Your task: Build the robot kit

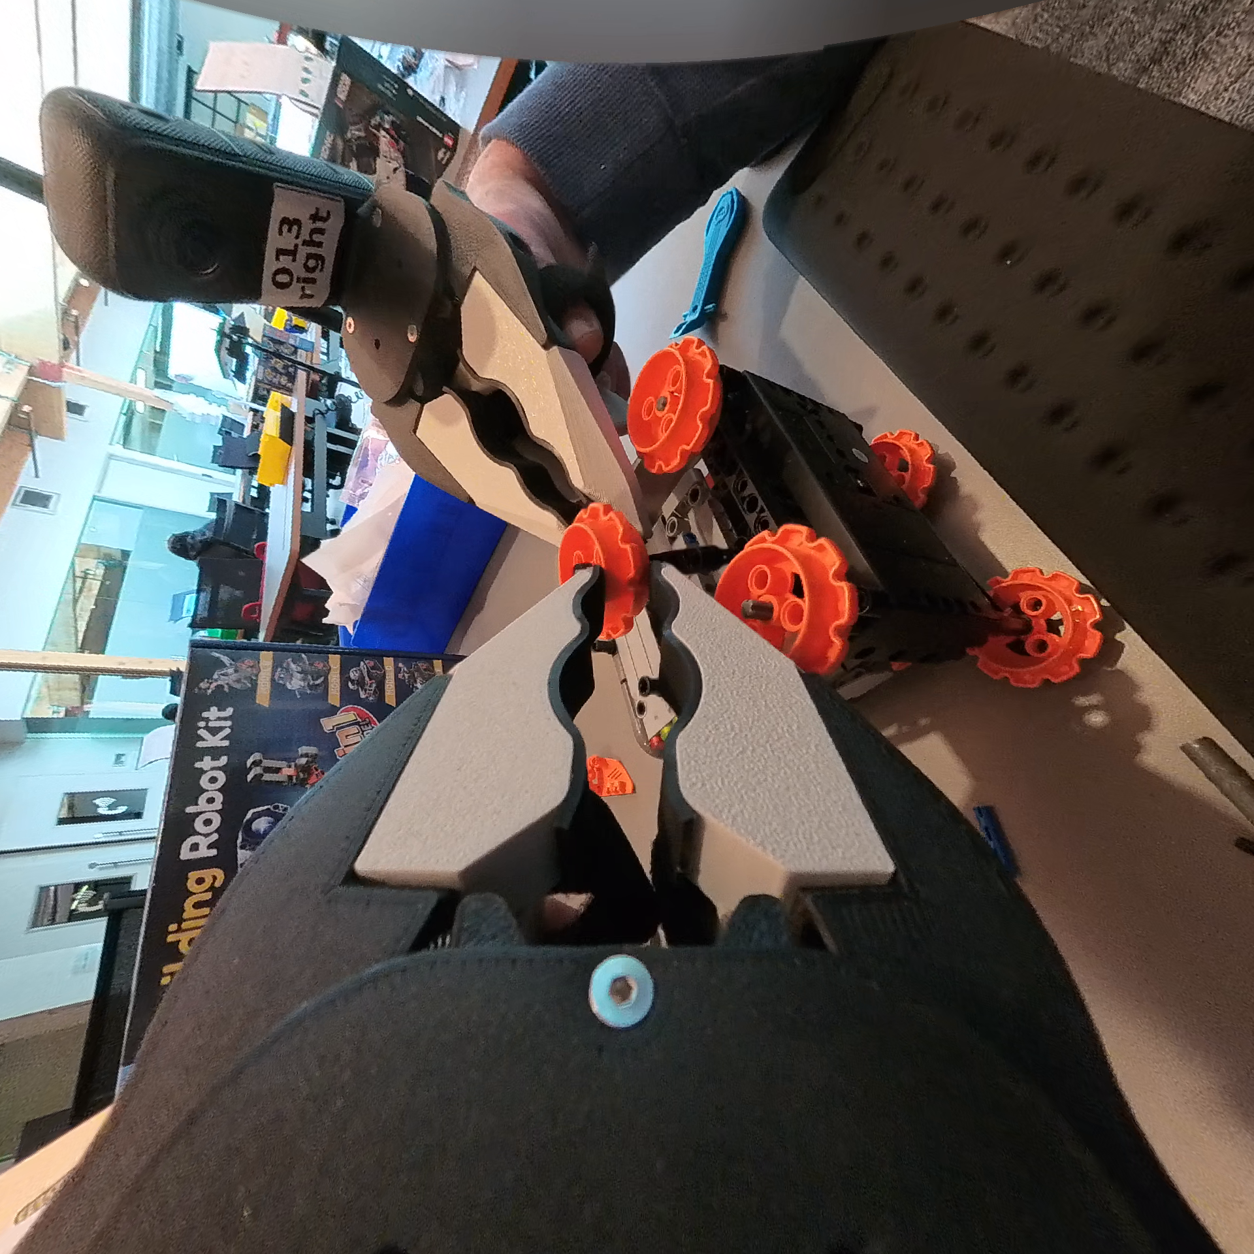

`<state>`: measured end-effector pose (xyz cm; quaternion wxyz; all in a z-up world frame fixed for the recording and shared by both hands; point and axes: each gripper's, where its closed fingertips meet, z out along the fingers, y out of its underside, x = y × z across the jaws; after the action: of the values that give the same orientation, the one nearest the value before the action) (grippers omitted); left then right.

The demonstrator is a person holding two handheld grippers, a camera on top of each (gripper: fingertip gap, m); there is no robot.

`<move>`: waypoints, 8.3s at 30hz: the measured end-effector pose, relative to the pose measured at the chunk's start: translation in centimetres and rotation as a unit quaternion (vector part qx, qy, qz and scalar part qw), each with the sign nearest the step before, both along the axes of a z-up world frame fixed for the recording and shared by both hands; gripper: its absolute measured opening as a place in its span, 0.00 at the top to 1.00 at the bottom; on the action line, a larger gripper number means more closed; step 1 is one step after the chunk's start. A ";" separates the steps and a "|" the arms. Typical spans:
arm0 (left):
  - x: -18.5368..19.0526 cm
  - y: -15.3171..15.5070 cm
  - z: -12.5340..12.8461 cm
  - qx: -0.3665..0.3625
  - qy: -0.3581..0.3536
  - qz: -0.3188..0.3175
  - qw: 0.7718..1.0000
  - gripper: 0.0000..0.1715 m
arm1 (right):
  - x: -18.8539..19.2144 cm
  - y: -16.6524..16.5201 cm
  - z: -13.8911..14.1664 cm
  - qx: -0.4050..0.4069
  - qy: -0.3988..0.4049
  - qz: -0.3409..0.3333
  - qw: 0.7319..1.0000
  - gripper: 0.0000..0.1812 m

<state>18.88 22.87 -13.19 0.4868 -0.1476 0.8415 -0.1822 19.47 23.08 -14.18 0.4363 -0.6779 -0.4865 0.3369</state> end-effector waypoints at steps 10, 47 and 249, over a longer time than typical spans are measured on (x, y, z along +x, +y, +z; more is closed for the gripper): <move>0.4 -0.3 0.0 0.023 0.001 0.018 1.000 0.93 | 0.3 0.3 -0.4 -0.002 -0.004 -0.006 1.000 0.96; -0.1 -0.5 -0.2 0.071 0.052 0.022 0.996 0.93 | 1.3 0.5 -0.9 0.047 -0.078 -0.022 0.996 0.97; -2.9 13.1 3.4 0.132 -0.137 0.463 0.866 0.98 | 9.1 12.4 3.7 -0.027 0.080 -0.316 0.945 0.98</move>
<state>16.02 35.94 -9.78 0.6402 -0.4280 0.6178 0.1589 28.56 35.52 -10.45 0.5395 -0.7789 -0.2018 0.2480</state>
